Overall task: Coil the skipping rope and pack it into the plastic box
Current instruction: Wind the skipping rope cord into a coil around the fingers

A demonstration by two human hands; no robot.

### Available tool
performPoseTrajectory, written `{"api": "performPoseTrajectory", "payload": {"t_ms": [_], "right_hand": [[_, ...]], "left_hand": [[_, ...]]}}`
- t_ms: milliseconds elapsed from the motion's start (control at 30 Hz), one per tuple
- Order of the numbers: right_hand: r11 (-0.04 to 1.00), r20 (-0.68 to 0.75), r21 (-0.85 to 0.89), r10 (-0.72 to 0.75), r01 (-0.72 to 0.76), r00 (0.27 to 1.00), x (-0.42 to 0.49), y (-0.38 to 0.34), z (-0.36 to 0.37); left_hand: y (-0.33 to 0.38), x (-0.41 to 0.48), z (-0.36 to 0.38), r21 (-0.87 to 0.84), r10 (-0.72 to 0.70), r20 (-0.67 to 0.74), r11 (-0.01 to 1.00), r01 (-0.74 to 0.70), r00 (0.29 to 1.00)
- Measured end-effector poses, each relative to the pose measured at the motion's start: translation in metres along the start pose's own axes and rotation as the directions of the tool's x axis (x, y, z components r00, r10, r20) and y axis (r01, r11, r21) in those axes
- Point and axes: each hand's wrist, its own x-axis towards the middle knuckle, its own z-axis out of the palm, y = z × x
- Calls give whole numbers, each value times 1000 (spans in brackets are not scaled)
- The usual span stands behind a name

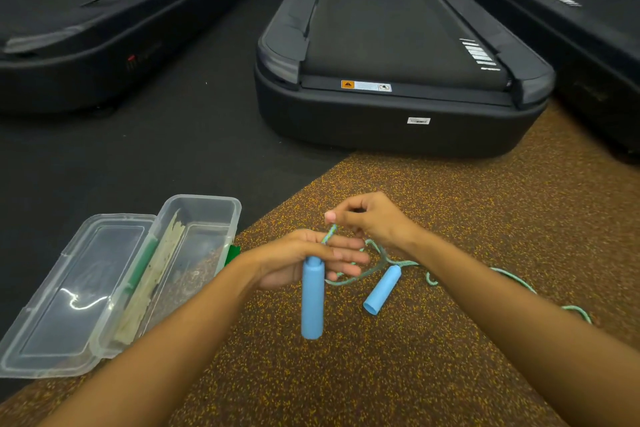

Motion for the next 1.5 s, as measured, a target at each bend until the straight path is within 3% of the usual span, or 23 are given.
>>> {"api": "performPoseTrajectory", "payload": {"t_ms": [100, 367, 567, 767, 900, 1067, 1233, 1500], "right_hand": [[999, 1, 44, 8, -8, 1000, 0, 0, -2], [999, 0, 52, 15, -15, 1000, -3, 5, -4], [965, 10, 246, 88, -88, 996, -7, 18, 7], [927, 52, 340, 148, -157, 988, -8, 24, 17], [931, 46, 318, 175, -180, 983, -12, 26, 24], [931, 135, 302, 170, -204, 976, -16, 26, 25], [943, 231, 251, 161, -219, 960, -23, 25, 24], [972, 404, -73, 233, -223, 884, -35, 16, 31]], "left_hand": [[4, -3, 0, -39, -30, -15, 999, 30, 999], [7, -9, 8, 65, -120, -8, 991, 120, 993], [6, -9, 8, -138, -9, -9, 990, 7, 1000], [3, -8, 4, -386, 148, -26, 911, -147, 989], [4, -7, -7, -519, 248, -15, 826, -220, 969], [5, -8, -15, -544, 266, -87, 795, -269, 960], [8, -7, -14, -493, 238, -166, 820, -290, 957], [7, -5, -21, -316, 193, -224, 913, -258, 955]]}}
